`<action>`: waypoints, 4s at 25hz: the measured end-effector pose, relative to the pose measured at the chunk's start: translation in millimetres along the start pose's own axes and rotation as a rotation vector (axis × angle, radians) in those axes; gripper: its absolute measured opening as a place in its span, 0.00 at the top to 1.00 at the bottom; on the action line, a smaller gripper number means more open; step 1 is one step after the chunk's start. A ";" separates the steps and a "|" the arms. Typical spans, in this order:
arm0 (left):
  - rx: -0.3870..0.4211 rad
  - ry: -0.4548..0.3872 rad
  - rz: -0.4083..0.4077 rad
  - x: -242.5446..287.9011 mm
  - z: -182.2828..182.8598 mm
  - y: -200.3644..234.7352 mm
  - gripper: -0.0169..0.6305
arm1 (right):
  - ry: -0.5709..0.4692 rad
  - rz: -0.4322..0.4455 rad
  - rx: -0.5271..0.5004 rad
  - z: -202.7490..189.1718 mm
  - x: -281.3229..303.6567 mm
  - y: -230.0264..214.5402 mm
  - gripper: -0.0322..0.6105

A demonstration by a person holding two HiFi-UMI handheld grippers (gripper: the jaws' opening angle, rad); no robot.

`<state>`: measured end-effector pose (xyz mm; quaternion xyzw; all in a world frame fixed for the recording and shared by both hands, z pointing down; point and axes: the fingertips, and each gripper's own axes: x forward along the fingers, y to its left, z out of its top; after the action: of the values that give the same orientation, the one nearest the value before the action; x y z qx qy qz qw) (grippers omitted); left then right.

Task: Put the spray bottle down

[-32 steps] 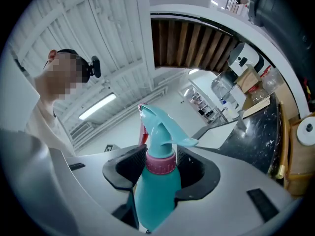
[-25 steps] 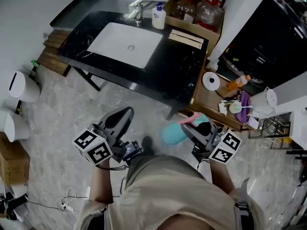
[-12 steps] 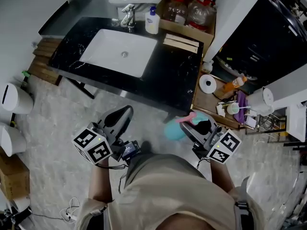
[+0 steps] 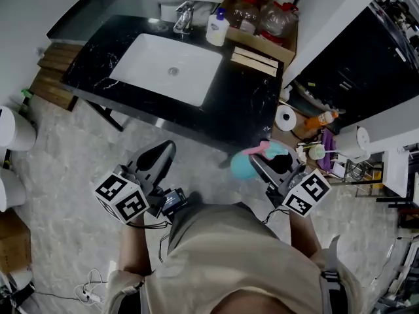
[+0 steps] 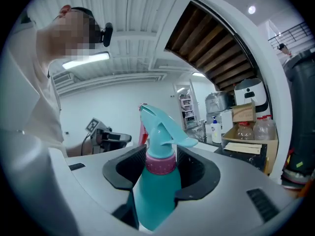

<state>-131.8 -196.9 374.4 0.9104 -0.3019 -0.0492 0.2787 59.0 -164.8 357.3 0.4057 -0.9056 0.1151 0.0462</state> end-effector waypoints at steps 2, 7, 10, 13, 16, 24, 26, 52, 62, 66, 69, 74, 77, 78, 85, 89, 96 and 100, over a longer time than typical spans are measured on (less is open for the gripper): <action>-0.013 -0.003 0.011 -4.8 -0.7 8.1 0.96 | 0.022 -0.024 -0.052 1.9 6.1 -2.7 0.64; -0.034 0.002 0.020 -11.1 -5.8 15.1 0.96 | 0.053 -0.043 -0.116 5.5 11.7 -6.0 0.64; -0.042 0.012 0.018 -9.3 -8.0 15.7 0.96 | 0.063 -0.075 -0.153 8.4 11.2 -13.2 0.64; -0.034 0.031 0.023 -4.2 -9.1 17.0 0.96 | 0.066 -0.096 -0.176 8.6 12.0 -22.0 0.64; -0.022 0.041 0.040 1.3 -8.3 18.5 0.96 | 0.054 -0.109 -0.155 6.5 11.2 -35.7 0.64; -0.001 0.060 0.086 25.7 -3.8 19.7 0.96 | 0.059 -0.115 -0.177 6.4 19.6 -77.7 0.64; 0.003 0.059 0.091 35.0 0.7 20.0 0.96 | 0.059 -0.101 -0.176 7.5 23.6 -85.8 0.64; -0.026 0.125 0.098 86.8 0.6 39.3 0.96 | 0.051 -0.161 -0.098 4.7 47.2 -167.8 0.64; -0.028 0.142 0.099 98.6 -0.9 43.6 0.96 | 0.033 -0.192 -0.113 9.2 59.6 -191.0 0.64; -0.030 0.147 0.099 102.8 -1.4 44.6 0.96 | 0.033 -0.212 -0.112 9.8 62.8 -201.4 0.64; -0.033 0.149 0.102 106.4 -0.1 46.3 0.96 | 0.037 -0.213 -0.116 10.6 65.9 -208.0 0.64; -0.035 0.152 0.112 111.1 -1.0 48.5 0.96 | 0.037 -0.218 -0.119 8.9 69.1 -219.4 0.64; -0.036 0.154 0.119 114.6 -0.2 49.7 0.96 | 0.038 -0.218 -0.121 8.0 71.7 -226.0 0.64; -0.035 0.155 0.122 115.8 -0.1 49.9 0.96 | 0.039 -0.218 -0.121 7.6 72.5 -228.3 0.64; -0.037 0.156 0.148 123.5 3.7 51.4 0.96 | 0.044 -0.203 -0.124 7.0 79.8 -242.8 0.64; -0.037 0.161 0.161 130.4 3.7 53.6 0.96 | 0.043 -0.197 -0.123 5.6 84.4 -252.7 0.64; -0.042 0.172 0.175 141.5 1.0 54.3 0.96 | 0.044 -0.191 -0.115 0.7 90.6 -268.1 0.64; -0.040 0.181 0.182 146.1 -0.1 54.4 0.96 | 0.041 -0.193 -0.125 -0.6 94.7 -277.4 0.64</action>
<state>-41.4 -317.2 415.2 0.8741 -0.3558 0.0527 0.3265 202.7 -411.9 422.1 0.4848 -0.8666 0.0620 0.1008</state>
